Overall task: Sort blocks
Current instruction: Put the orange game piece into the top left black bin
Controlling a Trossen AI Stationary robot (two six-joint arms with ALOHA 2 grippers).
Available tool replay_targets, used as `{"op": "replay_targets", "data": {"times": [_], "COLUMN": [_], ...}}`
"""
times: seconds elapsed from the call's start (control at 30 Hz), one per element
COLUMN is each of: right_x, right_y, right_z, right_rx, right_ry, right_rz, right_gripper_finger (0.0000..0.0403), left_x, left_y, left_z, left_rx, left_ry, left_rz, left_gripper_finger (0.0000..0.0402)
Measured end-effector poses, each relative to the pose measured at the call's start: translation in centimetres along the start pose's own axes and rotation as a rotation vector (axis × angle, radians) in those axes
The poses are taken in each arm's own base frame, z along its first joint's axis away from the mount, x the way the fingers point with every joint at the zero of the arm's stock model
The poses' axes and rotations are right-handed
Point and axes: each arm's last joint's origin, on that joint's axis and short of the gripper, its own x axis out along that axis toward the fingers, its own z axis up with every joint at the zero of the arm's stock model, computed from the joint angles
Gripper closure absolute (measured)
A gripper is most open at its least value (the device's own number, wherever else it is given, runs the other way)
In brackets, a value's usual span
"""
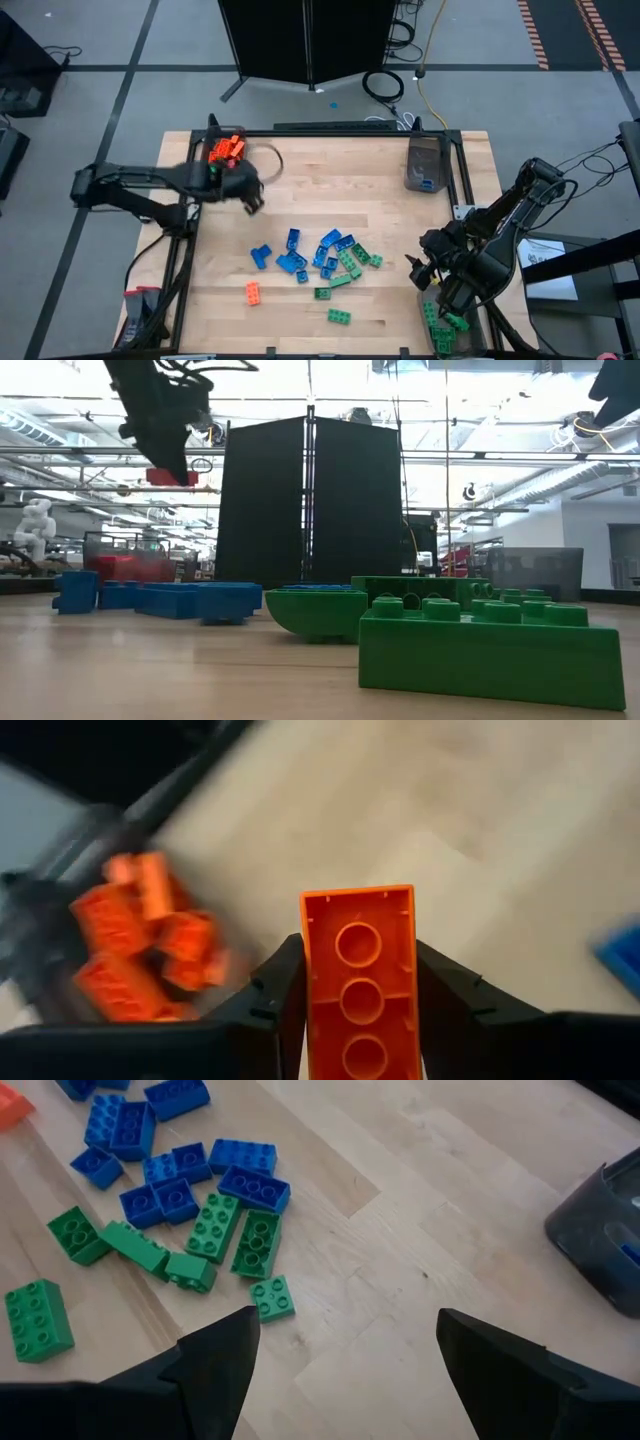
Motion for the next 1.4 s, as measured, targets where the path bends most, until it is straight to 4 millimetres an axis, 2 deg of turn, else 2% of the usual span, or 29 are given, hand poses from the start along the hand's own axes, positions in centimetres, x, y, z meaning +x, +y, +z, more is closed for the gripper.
{"op": "replay_targets", "data": {"times": [0.2,0.37,0.53,0.7,0.97,1.23,1.4], "right_x": [0.0,0.0,0.0,0.0,0.0,0.0,0.0], "right_y": [0.0,0.0,0.0,0.0,0.0,0.0,0.0], "right_z": [0.0,0.0,0.0,0.0,0.0,0.0,0.0], "right_rx": [0.05,0.054,0.085,0.091,0.083,0.104,0.106], "right_ry": [-0.01,-0.01,-0.009,-0.008,-0.01,-0.01,-0.01], "right_rz": [0.001,0.002,0.002,0.002,0.002,0.003,0.003], "right_gripper_finger": [0.0103,0.0103,0.0103,0.0103,0.0103,0.0103,0.0103], "left_x": [1.1,3.5,6.9,9.2,10.9,11.6,11.4], "left_y": [4.8,7.5,10.1,12.1,13.7,13.7,13.6], "left_z": [1.9,3.2,1.9,0.6,0.2,0.2,0.3], "left_rx": [-0.143,-0.23,-0.353,-0.466,-0.551,-0.476,-0.45], "left_ry": [-0.034,-0.06,0.027,0.048,0.074,0.098,0.099], "left_rz": [0.129,0.103,0.097,0.105,0.147,0.148,0.089], "left_gripper_finger": [0.0271,0.0271,0.0271,0.0271,0.0265,0.0158,0.0117]}}
